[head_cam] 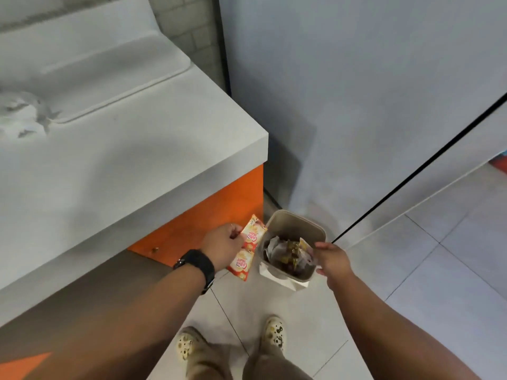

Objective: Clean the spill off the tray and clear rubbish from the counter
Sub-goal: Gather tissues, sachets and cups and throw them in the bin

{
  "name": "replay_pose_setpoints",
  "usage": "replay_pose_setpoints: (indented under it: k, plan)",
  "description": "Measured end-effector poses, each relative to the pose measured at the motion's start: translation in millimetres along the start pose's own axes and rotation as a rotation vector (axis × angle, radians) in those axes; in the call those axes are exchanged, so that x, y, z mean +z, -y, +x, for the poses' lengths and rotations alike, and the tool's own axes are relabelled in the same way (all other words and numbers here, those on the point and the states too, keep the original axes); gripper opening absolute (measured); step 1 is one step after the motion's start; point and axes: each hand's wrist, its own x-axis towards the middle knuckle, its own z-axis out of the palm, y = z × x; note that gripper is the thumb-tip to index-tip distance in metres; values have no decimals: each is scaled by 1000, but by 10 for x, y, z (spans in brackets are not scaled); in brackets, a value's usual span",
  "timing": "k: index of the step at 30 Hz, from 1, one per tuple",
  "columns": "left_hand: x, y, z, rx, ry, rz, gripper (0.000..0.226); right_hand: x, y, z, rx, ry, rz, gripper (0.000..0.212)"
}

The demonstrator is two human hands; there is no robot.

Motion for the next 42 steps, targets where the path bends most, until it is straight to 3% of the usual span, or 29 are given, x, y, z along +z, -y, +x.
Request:
replay_pose_setpoints:
  k: [3,8,12,14,20,31,36,42]
  plan:
    - [192,14,139,-46,8,20,26,-13,-36,174,27,-2,66,28]
    - [484,-101,357,-42,52,16,29,-123,-202,281,40,31,-17,4]
    - [588,-200,466,-128,240,-251,45,-163,-273,302,7,29,-71,13]
    - [593,-192,504,-132,251,-262,49,-188,-265,293,-1,34,-67,12]
    - [313,-116,286,-83,123,-131,46,-20,40,152,-35,129,-49,7]
    - [-658,256,-258,58,-63,-16,30,1031,834,-744,-348,418,-199,13]
    - [-1293,608,-688,125,-108,-36,33,1685,1008,-1414,-497,611,-231,10]
    - [-1996,1140,-1238,87,-262,-225,26,2454,1092,-2171,-647,744,-280,13]
